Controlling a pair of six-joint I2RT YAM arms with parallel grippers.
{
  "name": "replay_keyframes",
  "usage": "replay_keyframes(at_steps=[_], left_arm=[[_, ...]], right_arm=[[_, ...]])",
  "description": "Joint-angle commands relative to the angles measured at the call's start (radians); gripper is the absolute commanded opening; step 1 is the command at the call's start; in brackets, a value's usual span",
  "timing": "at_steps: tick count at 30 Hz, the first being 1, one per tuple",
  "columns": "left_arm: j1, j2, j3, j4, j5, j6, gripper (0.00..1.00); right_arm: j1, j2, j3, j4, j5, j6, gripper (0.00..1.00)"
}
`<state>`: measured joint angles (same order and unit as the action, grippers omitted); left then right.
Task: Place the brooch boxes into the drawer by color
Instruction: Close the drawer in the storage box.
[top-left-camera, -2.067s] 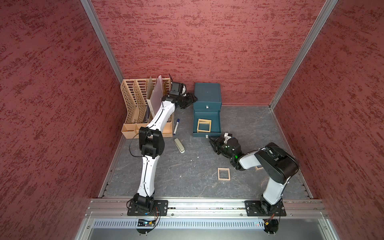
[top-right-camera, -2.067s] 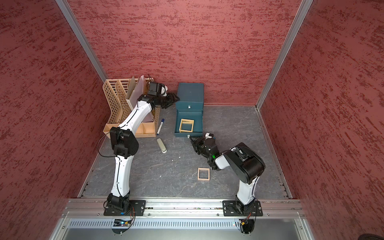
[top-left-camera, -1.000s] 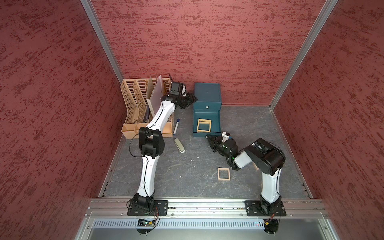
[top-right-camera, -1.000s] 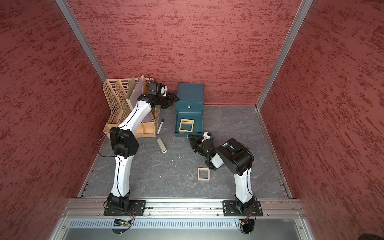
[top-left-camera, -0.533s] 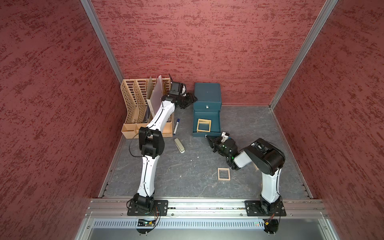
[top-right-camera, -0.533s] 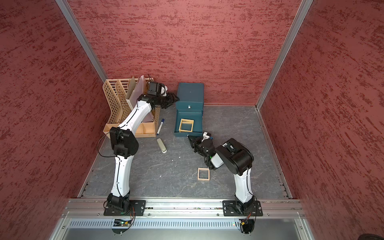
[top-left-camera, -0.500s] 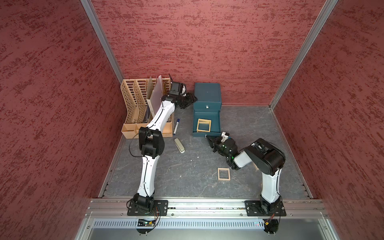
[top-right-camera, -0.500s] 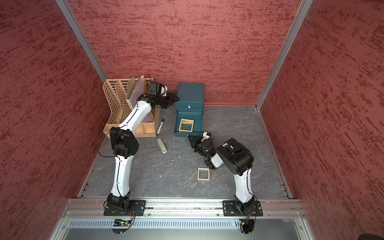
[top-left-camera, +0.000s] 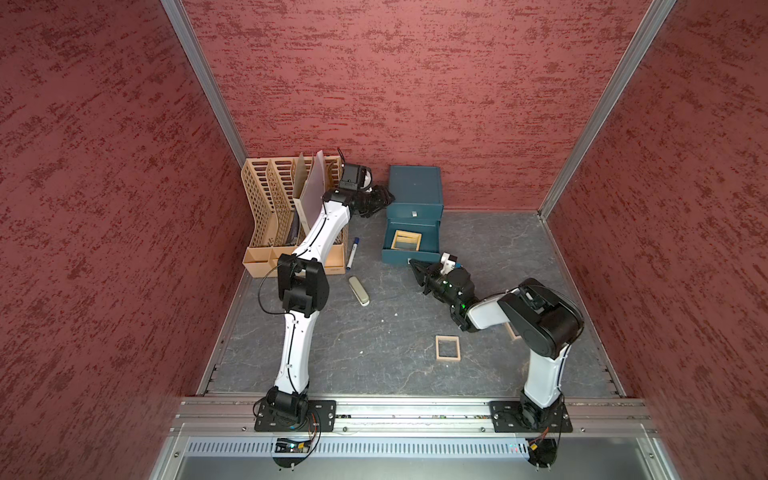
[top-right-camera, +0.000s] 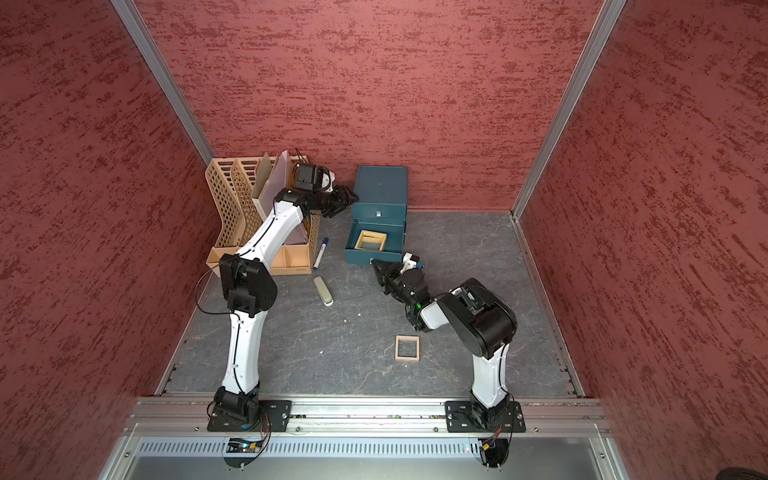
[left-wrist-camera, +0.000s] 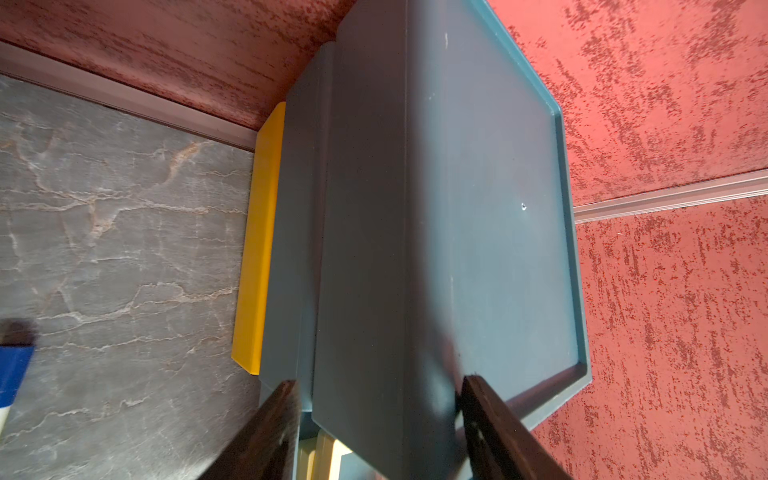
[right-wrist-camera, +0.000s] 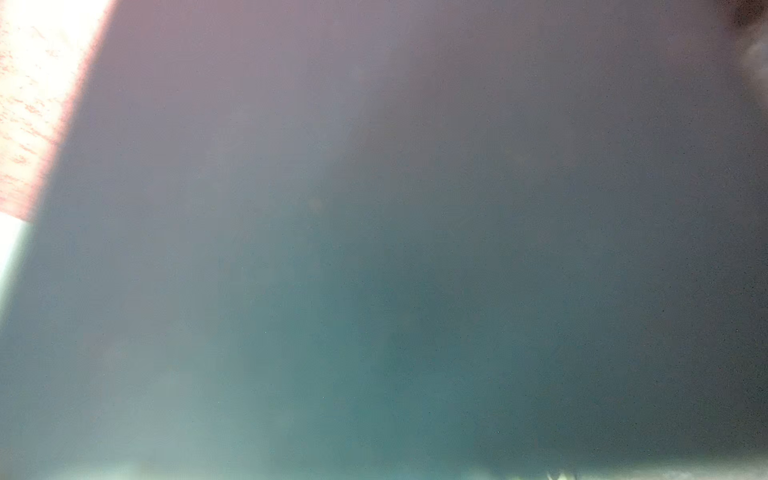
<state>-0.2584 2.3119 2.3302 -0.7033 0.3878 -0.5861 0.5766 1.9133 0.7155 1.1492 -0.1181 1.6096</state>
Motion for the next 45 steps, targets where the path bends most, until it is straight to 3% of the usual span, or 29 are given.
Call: replay_keyframes(at_steps=[1,12,45], left_arm=[[0.007,0.02,0.014,-0.054,-0.004,0.026,0.65],[0.008,0.02,0.015,-0.055,-0.003,0.024,0.65],[0.008,0.026,0.017,-0.061,0.003,0.028,0.64]], right_arm=[[-0.018,0.0,0.037,-0.013,0.027,-0.025,0.0],[-0.061,0.013,0.092,-0.066,0.004,-0.041,0.0],[-0.158,0.26,0.469,-0.241,-0.015,-0.019,0.0]])
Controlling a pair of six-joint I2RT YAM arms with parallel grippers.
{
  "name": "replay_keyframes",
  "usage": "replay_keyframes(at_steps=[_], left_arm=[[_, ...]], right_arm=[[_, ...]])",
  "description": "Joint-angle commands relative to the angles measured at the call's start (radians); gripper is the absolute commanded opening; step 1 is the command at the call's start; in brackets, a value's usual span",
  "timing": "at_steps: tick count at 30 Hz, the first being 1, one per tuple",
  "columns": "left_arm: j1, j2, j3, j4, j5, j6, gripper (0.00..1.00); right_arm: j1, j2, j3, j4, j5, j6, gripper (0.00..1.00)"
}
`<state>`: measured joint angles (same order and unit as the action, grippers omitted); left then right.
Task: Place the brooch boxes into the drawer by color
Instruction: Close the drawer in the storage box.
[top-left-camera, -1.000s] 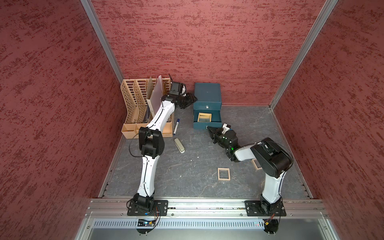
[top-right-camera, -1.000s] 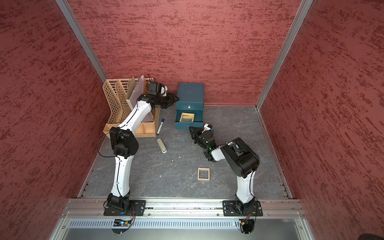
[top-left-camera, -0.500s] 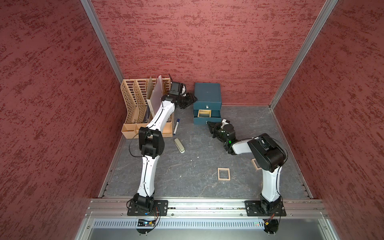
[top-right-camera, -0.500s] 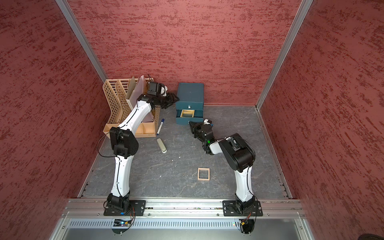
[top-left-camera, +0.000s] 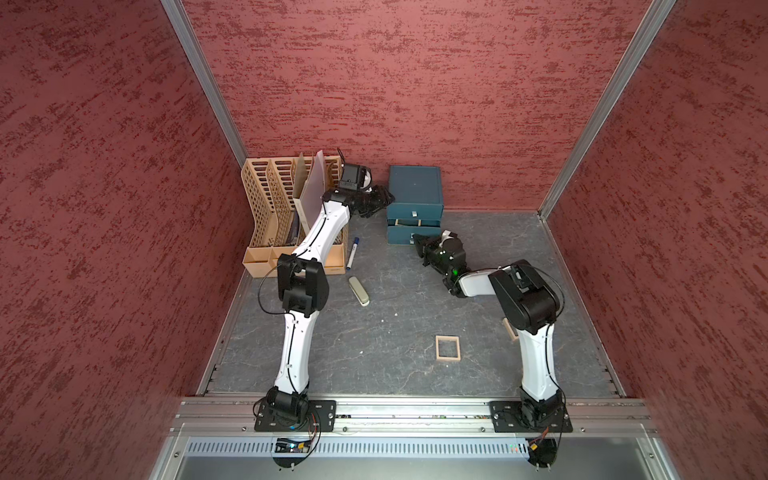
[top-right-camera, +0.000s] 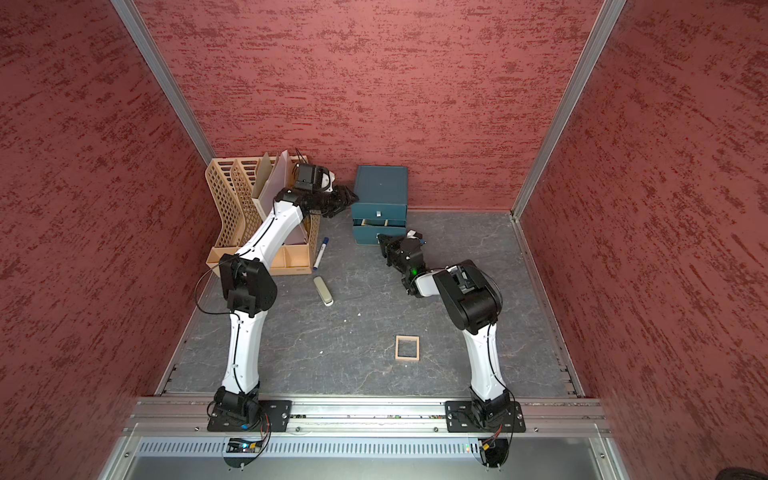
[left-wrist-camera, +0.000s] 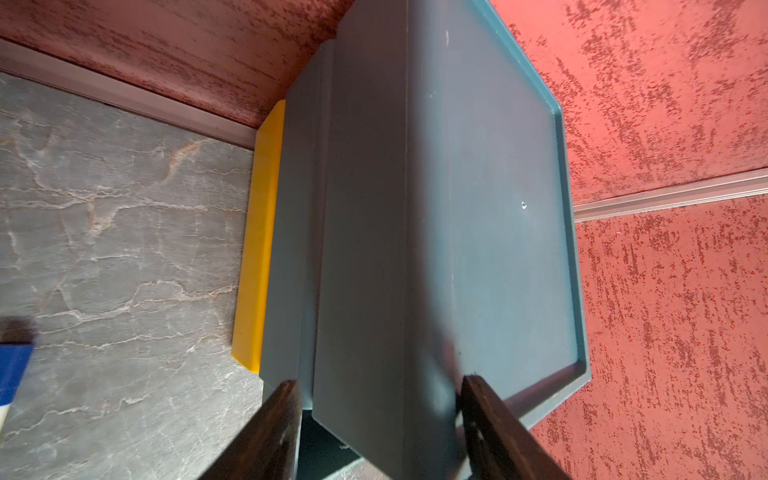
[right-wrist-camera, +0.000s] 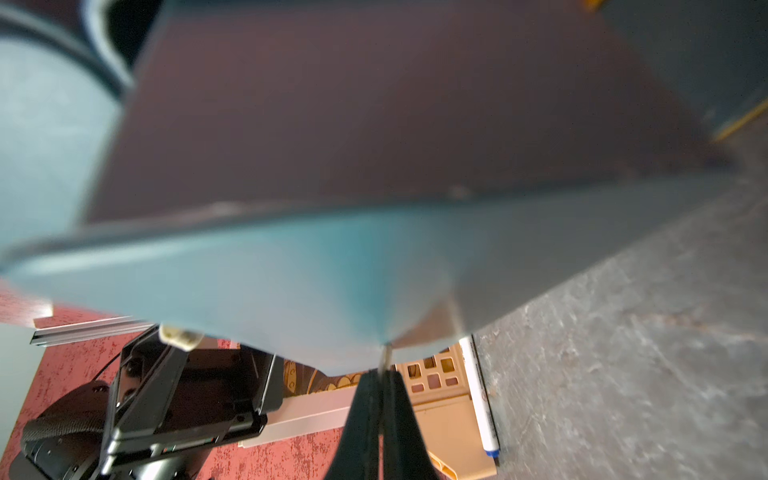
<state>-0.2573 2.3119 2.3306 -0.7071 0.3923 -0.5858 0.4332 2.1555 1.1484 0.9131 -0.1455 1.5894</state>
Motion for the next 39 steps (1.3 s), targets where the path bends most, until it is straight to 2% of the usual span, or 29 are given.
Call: replay_keyframes(at_steps=[1,32,34,36,39], left_arm=[[0.007,0.026,0.016,-0.057,-0.001,0.027,0.64],[0.006,0.026,0.019,-0.058,0.0,0.024,0.64],[0.006,0.026,0.019,-0.058,0.0,0.024,0.64],[0.006,0.026,0.019,-0.057,0.0,0.024,0.64],[0.006,0.027,0.019,-0.058,0.0,0.024,0.64]], right_arm=[[-0.016,0.022,0.044,-0.011,0.015,0.001,0.0],[-0.04,0.111,0.166,-0.067,0.017,0.025,0.0],[-0.039,0.109,0.161,-0.056,0.013,0.031,0.07],[-0.04,0.098,0.142,-0.039,0.015,0.041,0.21],[-0.039,0.056,0.089,0.0,0.021,0.044,0.35]])
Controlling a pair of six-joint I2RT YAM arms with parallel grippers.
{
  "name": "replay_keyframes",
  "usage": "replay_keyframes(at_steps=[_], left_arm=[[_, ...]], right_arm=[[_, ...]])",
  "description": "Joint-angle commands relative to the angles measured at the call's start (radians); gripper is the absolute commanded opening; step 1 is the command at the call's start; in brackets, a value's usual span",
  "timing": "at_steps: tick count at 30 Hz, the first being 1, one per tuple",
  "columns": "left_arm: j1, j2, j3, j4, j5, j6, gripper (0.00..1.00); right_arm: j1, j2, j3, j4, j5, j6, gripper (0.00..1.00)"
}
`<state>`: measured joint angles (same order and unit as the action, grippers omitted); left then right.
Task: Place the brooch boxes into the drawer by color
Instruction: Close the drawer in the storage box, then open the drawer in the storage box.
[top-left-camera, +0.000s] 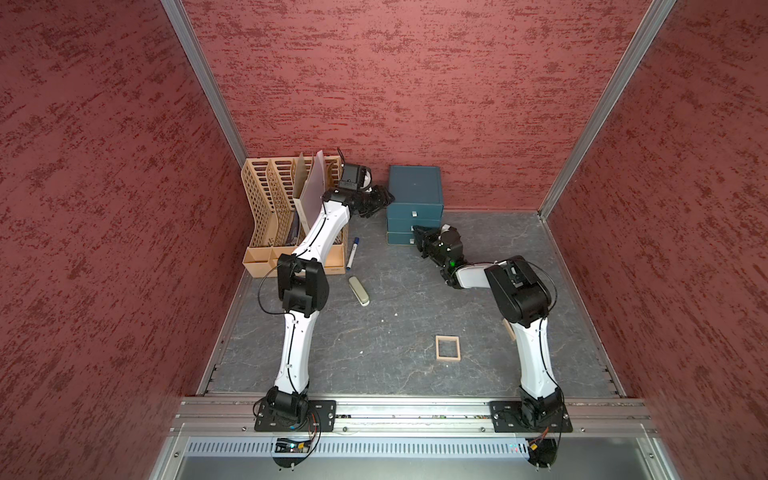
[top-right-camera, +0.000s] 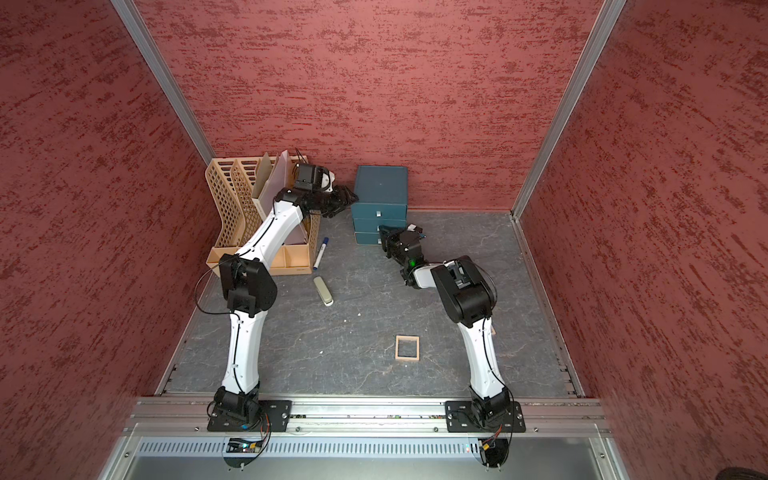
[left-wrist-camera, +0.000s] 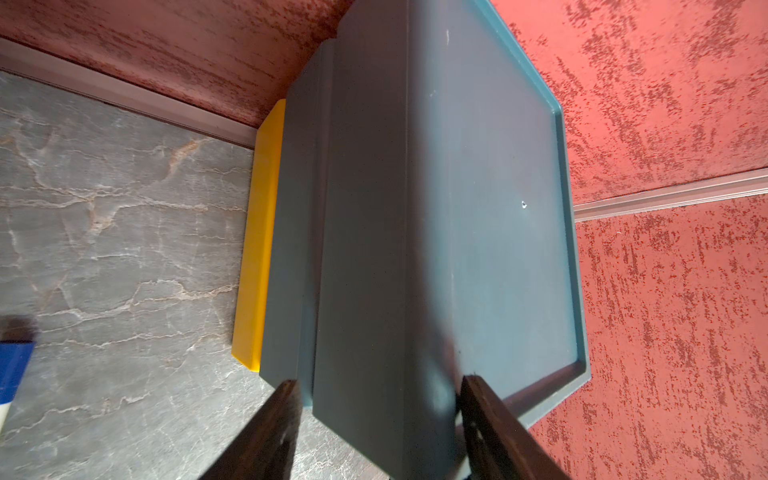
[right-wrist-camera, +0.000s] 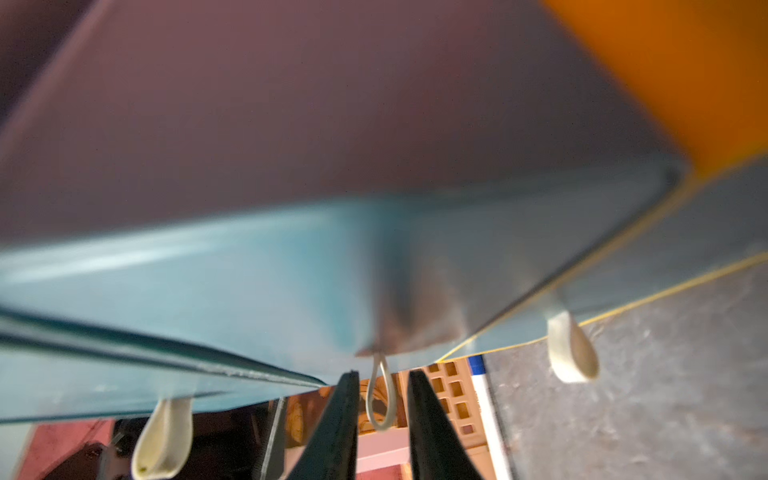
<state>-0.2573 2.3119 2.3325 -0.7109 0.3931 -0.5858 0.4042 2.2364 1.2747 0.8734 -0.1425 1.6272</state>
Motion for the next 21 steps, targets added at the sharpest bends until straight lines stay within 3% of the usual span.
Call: replay_keyframes(at_steps=[1,5,8,14,21], left_arm=[[0.006,0.026,0.018,-0.053,0.0,0.024,0.64],[0.004,0.03,0.018,-0.048,-0.001,0.023,0.64],[0.004,0.032,0.02,-0.045,-0.002,0.02,0.64],[0.005,0.042,0.046,-0.06,-0.002,0.023,0.64],[0.006,0.045,0.054,-0.063,0.0,0.024,0.64]], right_arm=[[-0.01,-0.042,-0.055,0.049,0.014,0.006,0.39],[-0.004,-0.098,-0.109,0.062,-0.015,-0.003,0.56],[0.0,-0.121,-0.17,0.086,-0.009,0.004,0.62],[0.0,-0.029,-0.2,0.182,-0.028,0.022,0.6],[0.001,0.027,-0.143,0.141,-0.052,-0.006,0.57]])
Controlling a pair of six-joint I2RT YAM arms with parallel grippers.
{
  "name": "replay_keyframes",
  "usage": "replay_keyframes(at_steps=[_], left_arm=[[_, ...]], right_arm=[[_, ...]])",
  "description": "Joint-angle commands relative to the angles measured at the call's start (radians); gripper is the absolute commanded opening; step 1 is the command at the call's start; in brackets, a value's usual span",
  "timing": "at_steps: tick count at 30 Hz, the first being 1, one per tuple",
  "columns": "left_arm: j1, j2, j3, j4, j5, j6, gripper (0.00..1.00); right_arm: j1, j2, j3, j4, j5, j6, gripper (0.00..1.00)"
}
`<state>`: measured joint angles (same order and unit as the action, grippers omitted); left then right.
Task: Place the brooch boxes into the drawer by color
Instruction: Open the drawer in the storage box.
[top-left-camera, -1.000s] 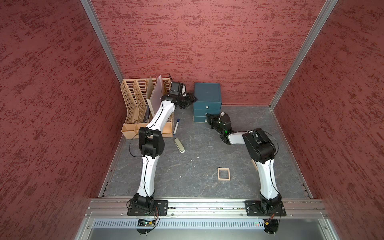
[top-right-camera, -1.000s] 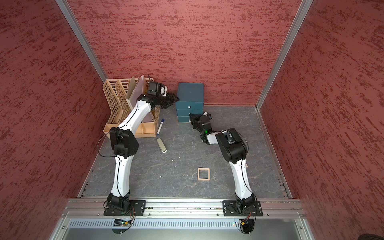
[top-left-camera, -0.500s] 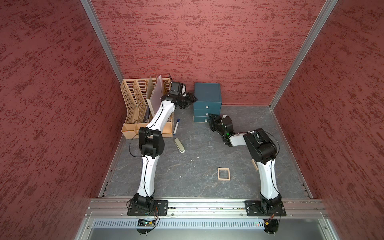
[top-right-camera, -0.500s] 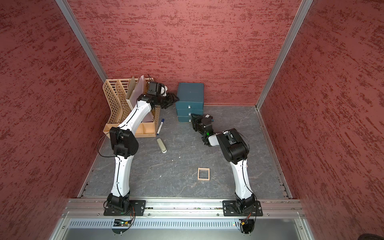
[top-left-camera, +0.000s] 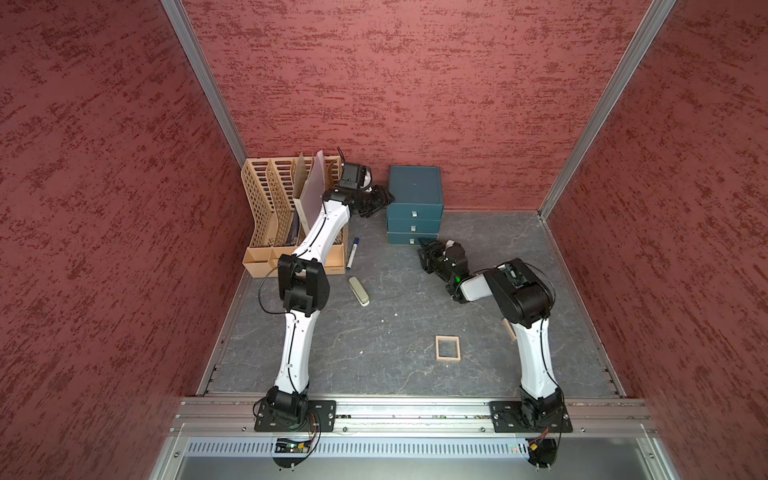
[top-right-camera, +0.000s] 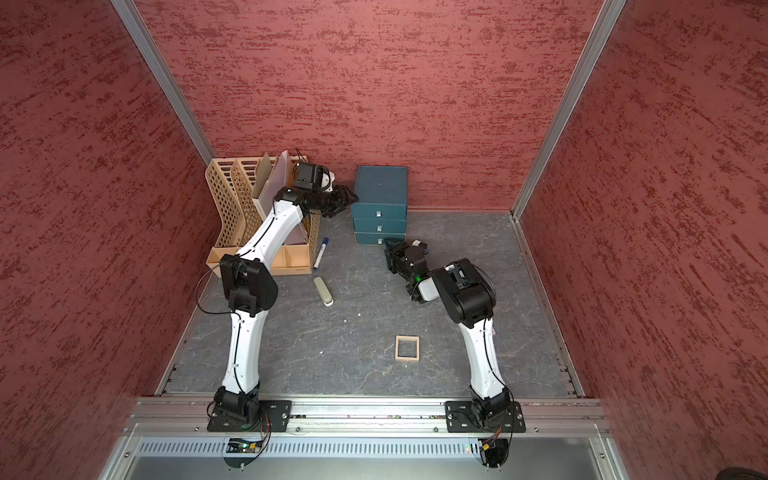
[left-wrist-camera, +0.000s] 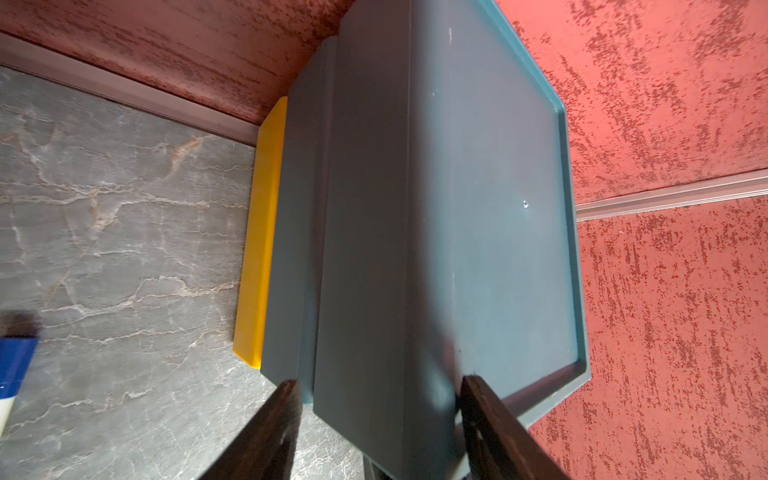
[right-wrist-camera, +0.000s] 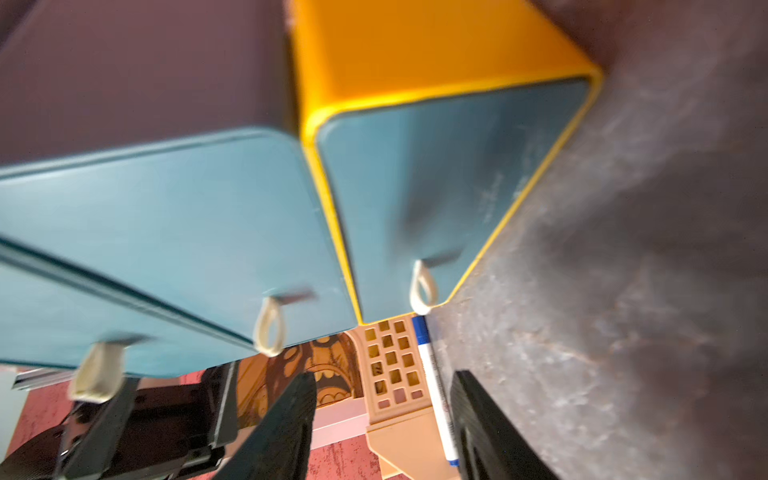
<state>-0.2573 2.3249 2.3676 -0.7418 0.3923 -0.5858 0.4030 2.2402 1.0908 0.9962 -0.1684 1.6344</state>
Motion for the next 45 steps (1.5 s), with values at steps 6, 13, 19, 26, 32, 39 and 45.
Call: replay_keyframes(at_steps=[6,13,19,26,32,39,45], left_arm=[[0.005,0.035,0.019,-0.033,0.003,0.024,0.64],[0.006,0.035,0.024,-0.037,0.003,0.026,0.64],[0.006,0.037,0.025,-0.035,0.003,0.026,0.64],[0.005,0.037,0.025,-0.037,0.003,0.026,0.64],[0.006,0.036,0.025,-0.04,0.003,0.027,0.64],[0.007,0.037,0.025,-0.042,0.002,0.03,0.64],[0.007,0.038,0.031,-0.041,0.003,0.028,0.64]], right_arm=[[0.002,0.075,0.104,-0.006,-0.034,-0.015,0.55],[0.001,0.118,0.166,-0.05,-0.034,-0.019,0.52],[0.001,0.14,0.194,-0.063,-0.037,-0.019,0.42],[0.001,0.151,0.21,-0.069,-0.025,-0.015,0.31],[0.002,0.168,0.239,-0.08,-0.022,-0.012,0.24],[0.002,0.168,0.242,-0.077,-0.003,-0.007,0.11],[0.007,0.139,0.216,-0.087,0.002,-0.01,0.0]])
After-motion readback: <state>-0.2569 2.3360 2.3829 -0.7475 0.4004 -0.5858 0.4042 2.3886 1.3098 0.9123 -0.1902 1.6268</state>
